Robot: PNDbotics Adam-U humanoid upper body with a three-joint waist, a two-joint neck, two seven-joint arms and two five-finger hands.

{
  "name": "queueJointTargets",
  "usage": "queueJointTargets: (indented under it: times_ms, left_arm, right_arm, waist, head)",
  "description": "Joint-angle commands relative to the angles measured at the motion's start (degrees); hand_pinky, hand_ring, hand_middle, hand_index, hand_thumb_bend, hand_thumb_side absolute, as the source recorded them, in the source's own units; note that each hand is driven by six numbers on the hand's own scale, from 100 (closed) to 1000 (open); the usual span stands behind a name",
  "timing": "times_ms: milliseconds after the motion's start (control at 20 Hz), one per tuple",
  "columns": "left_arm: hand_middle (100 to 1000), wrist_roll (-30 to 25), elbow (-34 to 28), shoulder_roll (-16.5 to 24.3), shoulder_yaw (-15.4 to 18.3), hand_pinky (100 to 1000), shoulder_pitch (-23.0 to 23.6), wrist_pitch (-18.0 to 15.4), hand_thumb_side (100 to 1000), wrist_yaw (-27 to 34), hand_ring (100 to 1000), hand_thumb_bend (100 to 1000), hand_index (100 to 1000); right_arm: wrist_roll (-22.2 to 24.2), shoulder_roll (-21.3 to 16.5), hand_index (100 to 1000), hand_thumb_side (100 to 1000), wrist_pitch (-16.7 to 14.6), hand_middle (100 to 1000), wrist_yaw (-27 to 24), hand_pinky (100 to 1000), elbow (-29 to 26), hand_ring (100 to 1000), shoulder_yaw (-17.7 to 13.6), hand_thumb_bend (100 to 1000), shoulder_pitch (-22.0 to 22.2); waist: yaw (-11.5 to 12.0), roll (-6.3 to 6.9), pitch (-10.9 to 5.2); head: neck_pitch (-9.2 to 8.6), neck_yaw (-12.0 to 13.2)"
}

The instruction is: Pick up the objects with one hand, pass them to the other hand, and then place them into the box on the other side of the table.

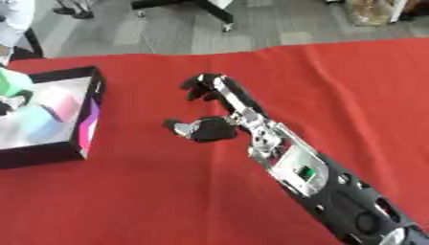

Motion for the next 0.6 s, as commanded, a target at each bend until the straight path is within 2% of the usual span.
queueJointTargets:
  times_ms: [50, 300, 450, 600]
  left_arm:
    - [586, -0.2, 2.8, 0.2, 1.3, 796, -1.7, -1.8, 473, -1.9, 673, 448, 683]
    - [739, 0.0, 7.1, -1.1, 2.1, 845, -2.4, -3.2, 597, -5.7, 789, 633, 838]
    - [754, 0.1, 8.4, -1.6, 2.6, 858, -2.6, -2.7, 613, -7.5, 803, 690, 856]
    - [749, 0.6, 9.0, -1.8, 3.0, 857, -2.6, -2.0, 610, -8.0, 801, 691, 850]
  right_arm:
    - [-0.4, -0.7, 734, 216, 0.0, 570, -0.2, 782, -1.4, 747, -0.8, 498, -0.6]
    - [-0.5, -0.6, 734, 217, 0.0, 569, -0.3, 782, -1.6, 746, -0.9, 497, -0.5]
    - [-0.5, -0.6, 734, 217, 0.0, 568, -0.4, 781, -1.6, 746, -0.9, 497, -0.4]
    - [-0.7, -0.6, 733, 216, 0.0, 567, -0.5, 781, -1.6, 745, -1.0, 495, -0.3]
  waist:
    - [0.0, -0.63, -0.32]
    - [-0.1, -0.57, -0.28]
    - [-0.1, -0.53, -0.25]
    - [-0.1, -0.49, -0.23]
  head:
    - [-0.73, 0.5]
    - [-0.73, 0.4]
    - [-0.67, 0.0]
    - [-0.70, -0.1]
